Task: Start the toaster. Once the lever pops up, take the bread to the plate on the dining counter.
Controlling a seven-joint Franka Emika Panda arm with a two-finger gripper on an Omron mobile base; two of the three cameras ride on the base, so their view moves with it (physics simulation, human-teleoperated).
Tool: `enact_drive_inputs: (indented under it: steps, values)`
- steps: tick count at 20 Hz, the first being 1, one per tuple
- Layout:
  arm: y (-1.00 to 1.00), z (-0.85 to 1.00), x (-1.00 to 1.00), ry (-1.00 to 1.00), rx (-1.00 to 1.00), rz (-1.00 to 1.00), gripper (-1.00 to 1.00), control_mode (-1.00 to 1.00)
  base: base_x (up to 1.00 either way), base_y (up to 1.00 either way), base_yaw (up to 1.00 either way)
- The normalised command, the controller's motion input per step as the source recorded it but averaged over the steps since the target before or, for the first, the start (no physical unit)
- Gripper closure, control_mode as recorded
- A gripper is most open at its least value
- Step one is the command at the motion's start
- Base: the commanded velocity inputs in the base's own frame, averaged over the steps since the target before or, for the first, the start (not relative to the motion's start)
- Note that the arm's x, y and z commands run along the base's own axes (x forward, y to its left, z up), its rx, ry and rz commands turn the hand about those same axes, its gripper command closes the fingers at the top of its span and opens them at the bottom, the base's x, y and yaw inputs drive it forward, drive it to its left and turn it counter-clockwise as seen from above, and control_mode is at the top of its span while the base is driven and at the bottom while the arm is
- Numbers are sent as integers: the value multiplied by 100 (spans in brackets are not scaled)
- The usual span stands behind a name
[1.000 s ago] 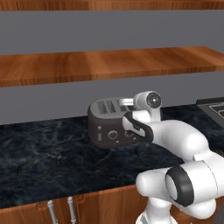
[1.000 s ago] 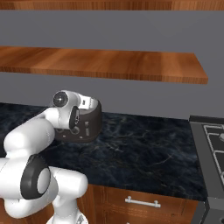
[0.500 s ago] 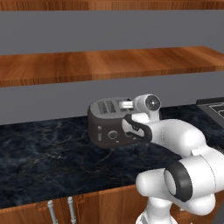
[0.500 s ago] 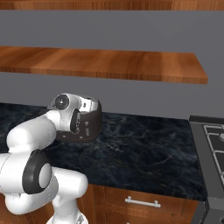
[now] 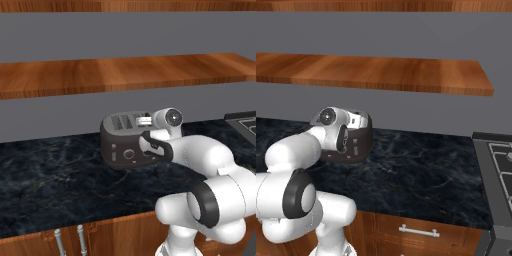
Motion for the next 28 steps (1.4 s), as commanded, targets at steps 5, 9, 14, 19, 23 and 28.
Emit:
enact_drive_inputs:
  steps: [5, 9, 14, 19, 23, 28]
  values:
    - [0, 0, 7, 2, 0, 0, -100, -100, 0, 0, 0]
    - [0, 0, 11, 3, 0, 0, -100, -100, 0, 0, 0]
    - [0, 0, 10, 2, 0, 0, -100, -100, 0, 0, 0]
    - [0, 0, 5, 3, 0, 0, -100, -100, 0, 0, 0]
    - [0, 0, 0, 4, 0, 0, -100, -100, 0, 0, 0]
    - [0, -1, 0, 4, 0, 0, -100, -100, 0, 0, 0]
